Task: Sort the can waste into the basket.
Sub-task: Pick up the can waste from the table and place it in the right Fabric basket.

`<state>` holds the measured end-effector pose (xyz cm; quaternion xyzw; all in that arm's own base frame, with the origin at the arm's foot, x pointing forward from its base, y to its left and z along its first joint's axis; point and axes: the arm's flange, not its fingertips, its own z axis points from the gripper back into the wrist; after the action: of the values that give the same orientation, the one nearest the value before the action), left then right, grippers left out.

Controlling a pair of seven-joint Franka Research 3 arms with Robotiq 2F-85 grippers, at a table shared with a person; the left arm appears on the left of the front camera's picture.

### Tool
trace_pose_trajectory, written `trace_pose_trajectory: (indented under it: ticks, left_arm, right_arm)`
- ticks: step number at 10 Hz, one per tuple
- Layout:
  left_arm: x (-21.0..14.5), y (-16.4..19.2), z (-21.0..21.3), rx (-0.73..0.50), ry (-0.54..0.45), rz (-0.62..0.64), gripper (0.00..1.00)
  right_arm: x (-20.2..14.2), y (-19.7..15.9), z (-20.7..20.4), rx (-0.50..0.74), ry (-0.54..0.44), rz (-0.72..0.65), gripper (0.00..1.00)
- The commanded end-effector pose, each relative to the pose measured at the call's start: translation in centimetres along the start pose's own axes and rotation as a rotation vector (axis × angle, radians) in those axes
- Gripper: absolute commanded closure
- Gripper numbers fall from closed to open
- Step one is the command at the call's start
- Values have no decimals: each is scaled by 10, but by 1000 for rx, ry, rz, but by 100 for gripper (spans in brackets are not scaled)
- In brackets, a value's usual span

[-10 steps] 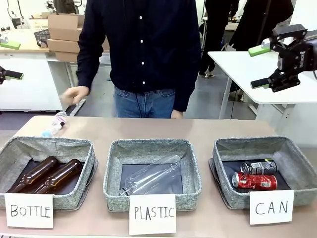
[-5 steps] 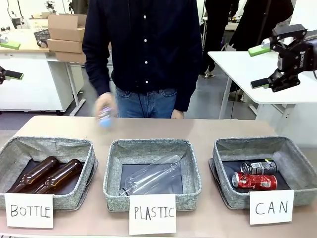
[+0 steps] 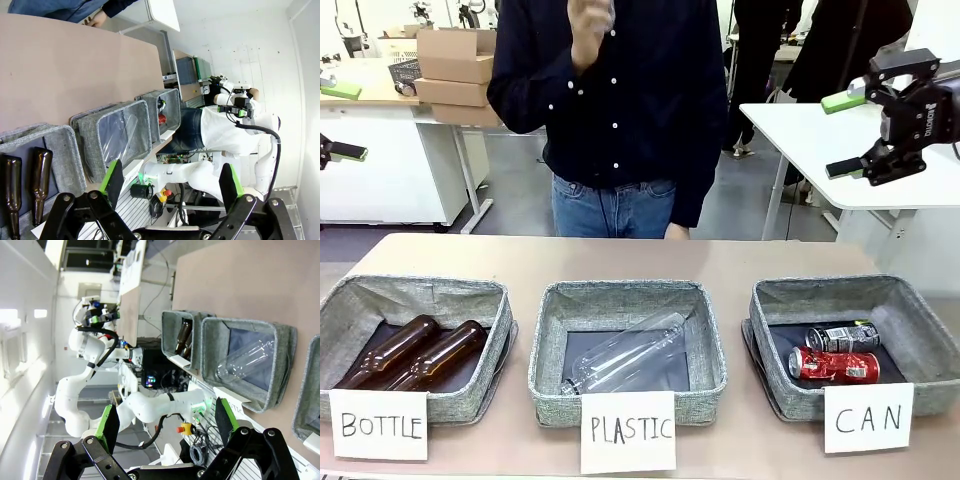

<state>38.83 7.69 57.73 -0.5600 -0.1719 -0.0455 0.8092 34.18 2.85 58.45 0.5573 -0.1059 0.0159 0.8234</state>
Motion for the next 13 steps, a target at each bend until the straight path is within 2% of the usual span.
trace_pose_trajectory:
  ticks: [1,13]
  left_arm:
    - [-2,-3,0,3,3,5,0]
    - [-2,-3,0,3,3,5,0]
  right_arm:
    - [-2,-2,1,-2,8,21,0]
    - [-2,-2,1,-2,8,21,0]
